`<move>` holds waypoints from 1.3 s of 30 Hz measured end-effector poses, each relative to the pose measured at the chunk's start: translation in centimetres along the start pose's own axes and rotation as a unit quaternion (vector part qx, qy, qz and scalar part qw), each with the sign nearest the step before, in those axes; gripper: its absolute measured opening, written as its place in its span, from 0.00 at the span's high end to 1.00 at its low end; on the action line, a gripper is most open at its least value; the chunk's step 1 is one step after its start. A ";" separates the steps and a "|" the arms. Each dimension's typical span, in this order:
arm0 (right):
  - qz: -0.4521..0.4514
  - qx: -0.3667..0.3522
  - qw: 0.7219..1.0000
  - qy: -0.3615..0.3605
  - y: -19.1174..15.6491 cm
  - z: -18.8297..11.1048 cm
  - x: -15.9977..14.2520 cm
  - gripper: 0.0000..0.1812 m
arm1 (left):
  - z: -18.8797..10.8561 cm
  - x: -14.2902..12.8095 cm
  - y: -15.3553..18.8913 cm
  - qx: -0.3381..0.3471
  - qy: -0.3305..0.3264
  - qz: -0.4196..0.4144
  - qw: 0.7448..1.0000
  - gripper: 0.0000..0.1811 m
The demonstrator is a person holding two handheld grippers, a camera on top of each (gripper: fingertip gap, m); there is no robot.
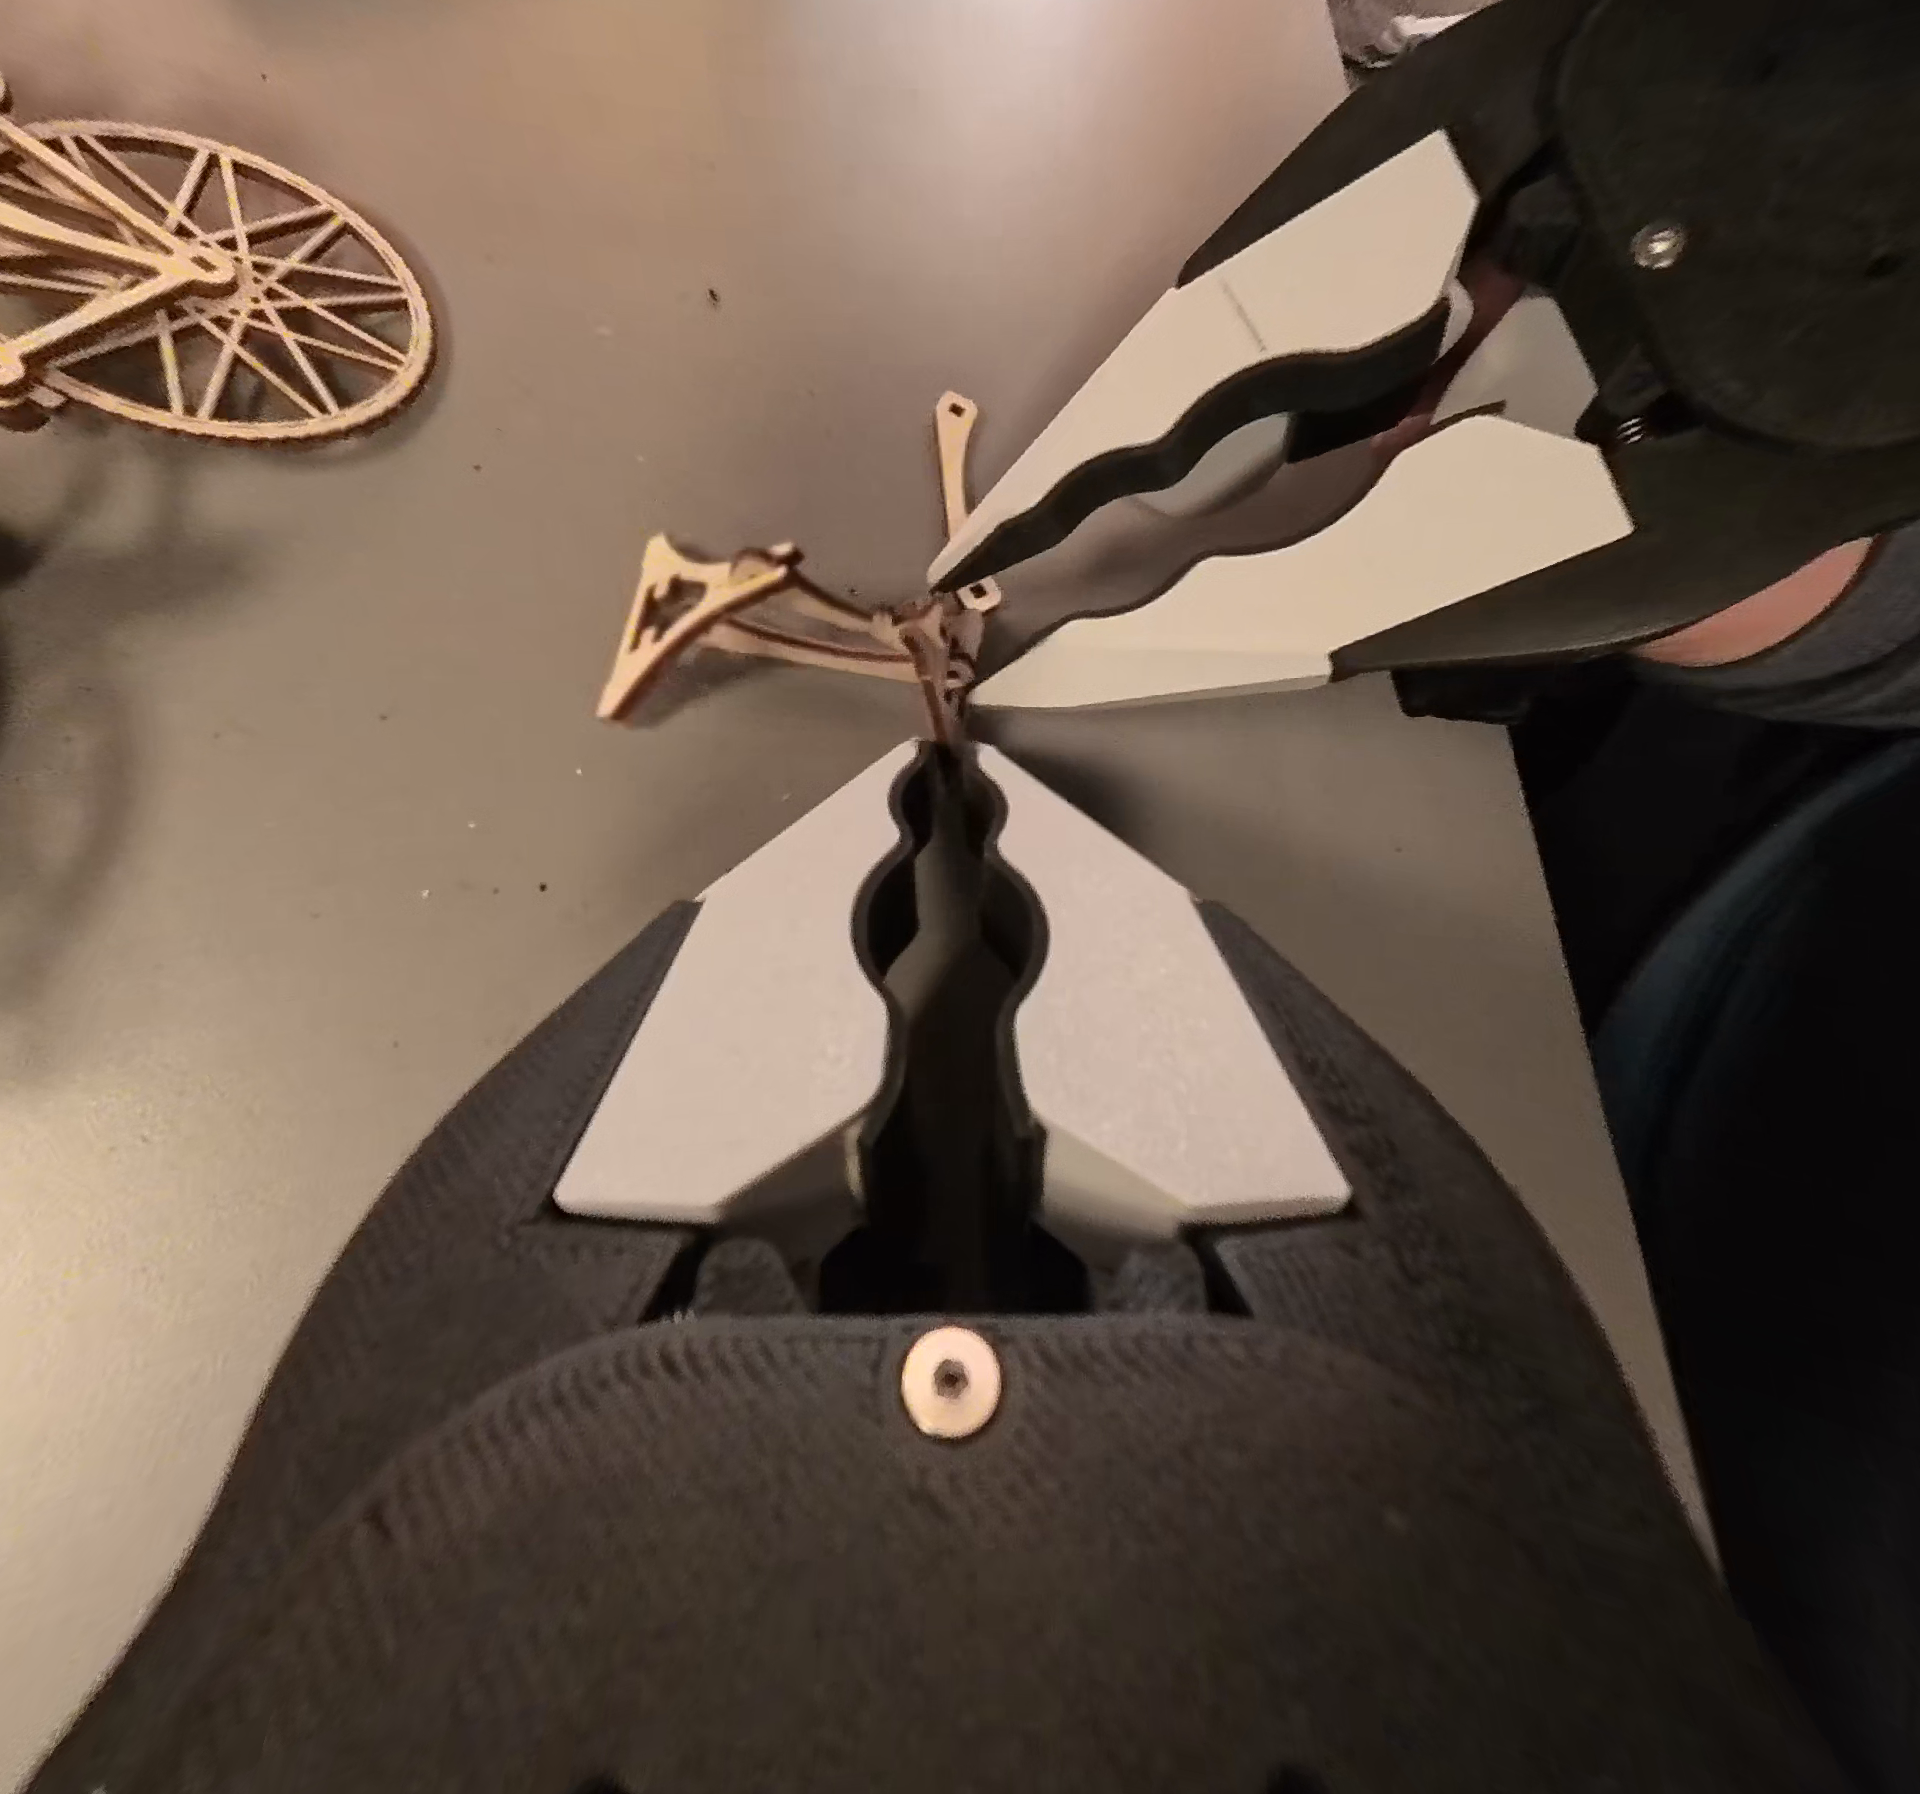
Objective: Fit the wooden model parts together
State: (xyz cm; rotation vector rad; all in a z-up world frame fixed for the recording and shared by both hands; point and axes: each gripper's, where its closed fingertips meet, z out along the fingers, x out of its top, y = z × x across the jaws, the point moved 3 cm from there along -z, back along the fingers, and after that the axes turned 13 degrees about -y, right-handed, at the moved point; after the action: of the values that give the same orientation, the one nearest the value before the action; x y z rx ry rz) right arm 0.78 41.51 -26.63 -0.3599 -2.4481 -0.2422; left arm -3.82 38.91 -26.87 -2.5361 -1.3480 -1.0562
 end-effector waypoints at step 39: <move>-0.190 -0.129 0.932 0.280 8.0 -4.2 8.7 0.47 | -10.6 1.8 -4.2 0.310 0.356 0.018 0.881 0.39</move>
State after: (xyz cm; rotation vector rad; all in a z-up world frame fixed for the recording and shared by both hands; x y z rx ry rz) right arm -0.82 49.70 -17.23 0.0811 -1.8959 -0.7318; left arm -11.99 38.75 -18.70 -1.4850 -1.1468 -1.1386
